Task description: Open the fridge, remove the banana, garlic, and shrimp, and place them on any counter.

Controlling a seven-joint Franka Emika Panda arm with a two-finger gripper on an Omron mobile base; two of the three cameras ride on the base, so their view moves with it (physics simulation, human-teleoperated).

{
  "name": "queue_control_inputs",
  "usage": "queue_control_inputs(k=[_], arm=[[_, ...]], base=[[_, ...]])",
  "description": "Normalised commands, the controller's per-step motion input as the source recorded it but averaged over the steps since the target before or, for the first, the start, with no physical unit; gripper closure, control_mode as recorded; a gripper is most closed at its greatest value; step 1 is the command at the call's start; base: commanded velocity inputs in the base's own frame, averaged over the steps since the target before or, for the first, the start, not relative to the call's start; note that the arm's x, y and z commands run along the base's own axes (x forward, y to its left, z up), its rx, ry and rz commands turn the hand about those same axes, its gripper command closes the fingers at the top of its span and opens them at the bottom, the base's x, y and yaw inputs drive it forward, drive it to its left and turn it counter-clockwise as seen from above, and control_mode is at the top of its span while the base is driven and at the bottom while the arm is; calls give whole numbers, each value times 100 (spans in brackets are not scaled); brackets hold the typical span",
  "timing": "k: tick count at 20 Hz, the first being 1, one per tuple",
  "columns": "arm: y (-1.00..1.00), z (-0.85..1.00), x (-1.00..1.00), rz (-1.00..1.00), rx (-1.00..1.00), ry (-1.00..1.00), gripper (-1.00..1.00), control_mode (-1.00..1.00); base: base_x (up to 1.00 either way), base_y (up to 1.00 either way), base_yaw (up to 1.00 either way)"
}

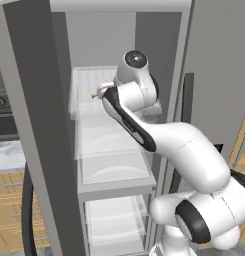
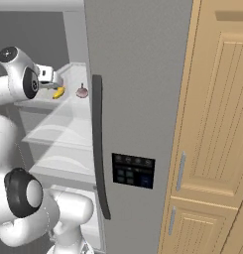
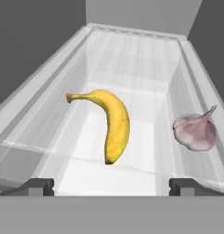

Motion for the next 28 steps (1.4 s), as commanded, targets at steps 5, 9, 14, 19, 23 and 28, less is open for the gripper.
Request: queue_control_inputs(k=[5,9,14,19,23,28], arm=[[0,-44,98,-1,0,5,-100,-100],[1,-47,75,0,0,5,-100,-100],[8,-42,28,0,0,9,-100,-100],[11,-42,25,0,0,14,100,-100],[1,-27,2,0,0,3,100,-100],[1,1,-47,0,0,-7,100,-100]], base=[[0,0,0],[0,0,0],[0,0,0],[0,0,0],[0,0,0],[0,0,0]])
